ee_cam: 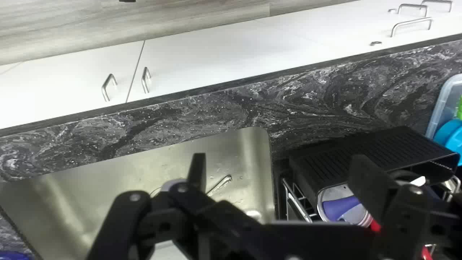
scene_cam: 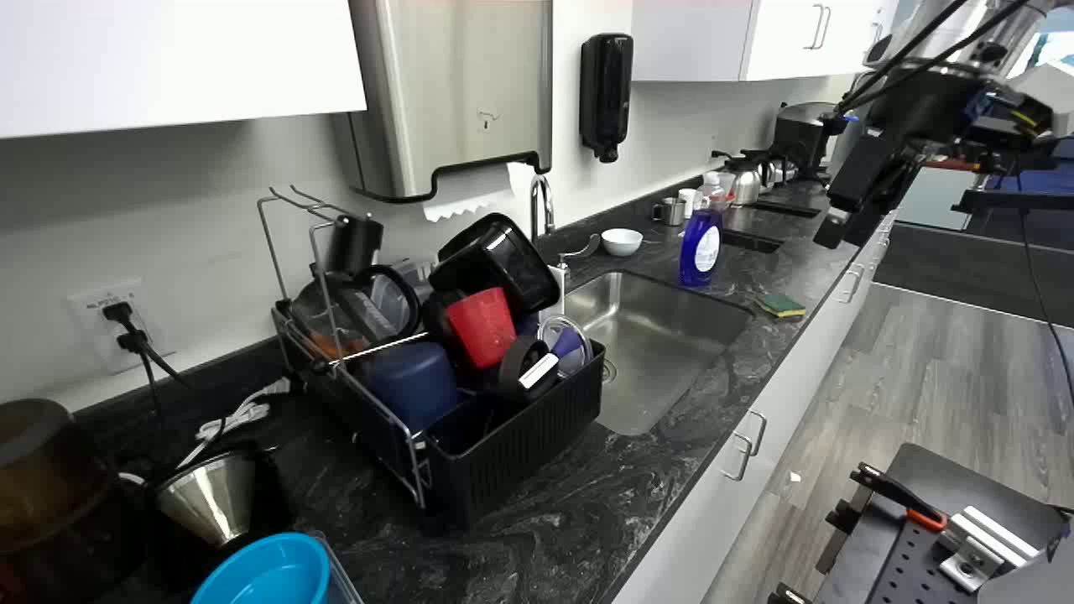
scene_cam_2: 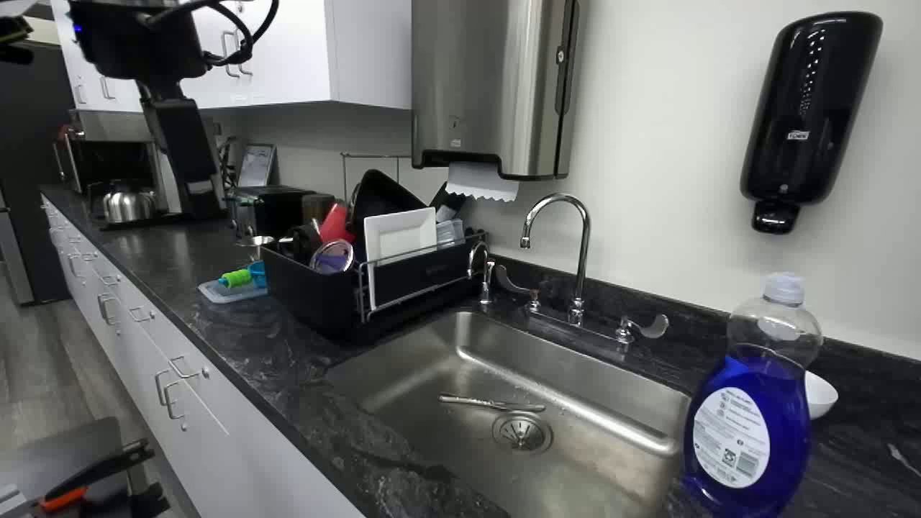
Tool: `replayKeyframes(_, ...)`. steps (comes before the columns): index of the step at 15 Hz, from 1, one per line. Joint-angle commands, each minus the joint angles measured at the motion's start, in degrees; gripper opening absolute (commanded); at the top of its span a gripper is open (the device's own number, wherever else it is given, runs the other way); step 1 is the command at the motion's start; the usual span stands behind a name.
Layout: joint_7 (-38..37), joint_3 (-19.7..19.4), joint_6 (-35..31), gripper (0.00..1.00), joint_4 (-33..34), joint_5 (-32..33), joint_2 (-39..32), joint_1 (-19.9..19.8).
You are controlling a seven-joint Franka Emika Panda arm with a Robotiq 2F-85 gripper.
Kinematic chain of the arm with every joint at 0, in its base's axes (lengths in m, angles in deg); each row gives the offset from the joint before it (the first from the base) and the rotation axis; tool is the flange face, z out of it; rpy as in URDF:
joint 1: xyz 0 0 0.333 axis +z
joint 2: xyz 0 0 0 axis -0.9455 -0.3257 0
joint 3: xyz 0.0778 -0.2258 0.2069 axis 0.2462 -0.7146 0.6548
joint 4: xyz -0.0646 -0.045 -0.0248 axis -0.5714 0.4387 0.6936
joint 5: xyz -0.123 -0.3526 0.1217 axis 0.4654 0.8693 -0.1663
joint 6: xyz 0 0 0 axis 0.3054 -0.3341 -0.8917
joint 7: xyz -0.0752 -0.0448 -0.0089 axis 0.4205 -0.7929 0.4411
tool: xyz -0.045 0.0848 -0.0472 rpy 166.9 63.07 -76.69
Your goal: Take the black baking tin out of the dish rack and put it in the sink
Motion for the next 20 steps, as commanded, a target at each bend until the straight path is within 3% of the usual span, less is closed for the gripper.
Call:
replayKeyframes(1, 0.64, 0.67, 0.19, 1.0, 0.14, -0.68, -0.18, -0.85)
replayKeyframes(11, 0.64, 0.67, 0.19, 1.0, 0.14, -0.68, -0.18, -0.85)
replayKeyframes(20, 0.95, 2.22, -10.05, 1.0, 1.29, -2.28, -9.41, 1.93)
